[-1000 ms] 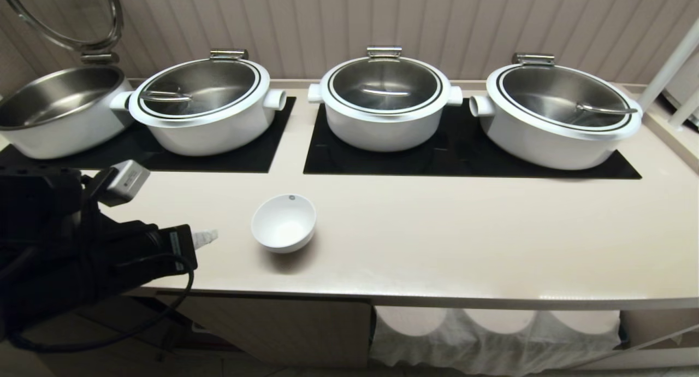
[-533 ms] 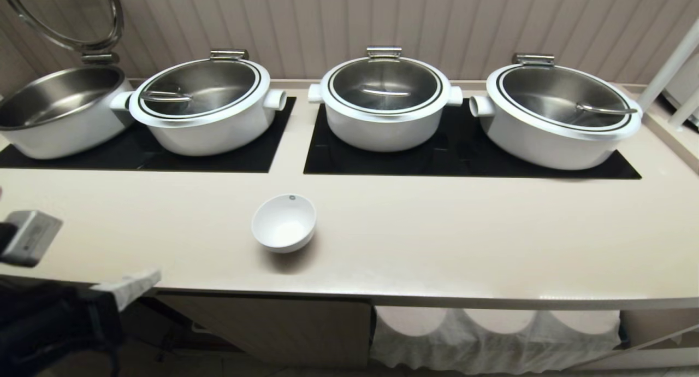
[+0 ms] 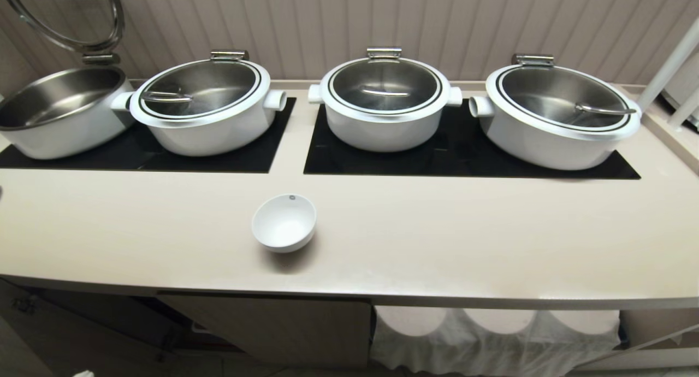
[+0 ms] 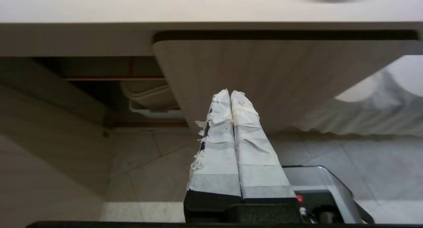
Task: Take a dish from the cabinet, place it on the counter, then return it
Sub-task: Pick up the bowl from the table
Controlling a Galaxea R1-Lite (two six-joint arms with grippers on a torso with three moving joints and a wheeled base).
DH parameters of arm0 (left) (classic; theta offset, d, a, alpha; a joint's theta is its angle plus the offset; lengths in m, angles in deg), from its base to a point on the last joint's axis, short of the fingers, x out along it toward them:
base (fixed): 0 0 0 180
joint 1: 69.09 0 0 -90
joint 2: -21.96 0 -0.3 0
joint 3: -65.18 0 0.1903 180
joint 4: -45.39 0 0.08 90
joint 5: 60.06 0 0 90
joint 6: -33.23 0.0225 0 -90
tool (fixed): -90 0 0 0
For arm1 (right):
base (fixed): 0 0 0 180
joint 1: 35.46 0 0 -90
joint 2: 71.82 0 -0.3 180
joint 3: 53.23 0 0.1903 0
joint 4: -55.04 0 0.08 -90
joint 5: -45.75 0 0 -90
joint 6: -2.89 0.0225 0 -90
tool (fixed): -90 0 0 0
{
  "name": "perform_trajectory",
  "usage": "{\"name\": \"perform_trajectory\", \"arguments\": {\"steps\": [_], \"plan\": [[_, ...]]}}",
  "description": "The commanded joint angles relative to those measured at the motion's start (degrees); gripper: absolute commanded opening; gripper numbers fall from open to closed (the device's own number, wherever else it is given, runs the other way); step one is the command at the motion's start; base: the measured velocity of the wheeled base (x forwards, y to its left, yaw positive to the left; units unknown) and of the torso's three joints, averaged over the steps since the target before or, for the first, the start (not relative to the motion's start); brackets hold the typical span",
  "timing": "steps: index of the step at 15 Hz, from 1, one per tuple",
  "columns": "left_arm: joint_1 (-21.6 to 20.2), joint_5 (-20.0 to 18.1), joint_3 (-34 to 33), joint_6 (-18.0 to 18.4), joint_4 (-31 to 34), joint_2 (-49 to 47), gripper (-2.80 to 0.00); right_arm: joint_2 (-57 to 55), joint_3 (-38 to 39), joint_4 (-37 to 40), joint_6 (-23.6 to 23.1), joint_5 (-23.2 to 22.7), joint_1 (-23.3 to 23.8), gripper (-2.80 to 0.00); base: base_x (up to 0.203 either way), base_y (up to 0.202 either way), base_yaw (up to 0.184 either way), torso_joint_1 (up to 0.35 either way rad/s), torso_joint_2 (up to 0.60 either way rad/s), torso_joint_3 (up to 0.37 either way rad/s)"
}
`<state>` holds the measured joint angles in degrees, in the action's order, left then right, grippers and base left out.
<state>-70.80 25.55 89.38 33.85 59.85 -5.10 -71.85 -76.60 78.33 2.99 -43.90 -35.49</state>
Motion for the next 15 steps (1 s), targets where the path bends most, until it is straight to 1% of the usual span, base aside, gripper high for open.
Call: {"name": "perform_trajectory", "arguments": {"steps": [1,3,6,8,10,11,13,15], "plan": [[-1.89,2.36,-0.71,1.21,5.88,11.10,-2.80,0.02,0.00,-0.01,-0.01,0.00,-0.06,-2.80,0.000,0.000,0.000,0.000,0.00,0.000],[-2.23,3.69,-0.83,3.31,8.82,11.59,-2.80,0.02,0.00,0.05,-0.01,0.00,-0.02,-2.80,0.000,0.000,0.000,0.000,0.00,0.000],[-2.34,4.28,-0.83,-0.09,8.82,11.50,-2.80,0.02,0.00,-0.01,-0.01,0.00,-0.05,-2.80,0.000,0.000,0.000,0.000,0.00,0.000],[-2.76,4.01,-0.83,1.13,8.86,11.31,-2.80,0.02,0.00,-0.01,-0.01,0.00,-0.01,-2.80,0.000,0.000,0.000,0.000,0.00,0.000],[-7.64,3.70,-0.83,3.66,8.83,10.68,-2.80,0.02,0.00,-0.01,-0.01,0.00,0.00,-2.80,0.000,0.000,0.000,0.000,0.00,0.000],[-8.02,3.71,-0.83,3.90,8.79,10.80,-2.80,0.02,0.00,-0.01,-0.01,0.00,0.02,-2.80,0.000,0.000,0.000,0.000,0.00,0.000],[-4.83,3.64,-0.83,3.86,8.85,11.32,-2.80,0.02,0.00,-0.01,-0.01,0.00,0.02,-2.80,0.000,0.000,0.000,0.000,0.00,0.000],[-2.98,3.62,-0.83,3.79,8.82,11.35,-2.80,0.02,0.00,-0.01,-0.01,0.00,0.02,-2.80,0.000,0.000,0.000,0.000,0.00,0.000]]}}
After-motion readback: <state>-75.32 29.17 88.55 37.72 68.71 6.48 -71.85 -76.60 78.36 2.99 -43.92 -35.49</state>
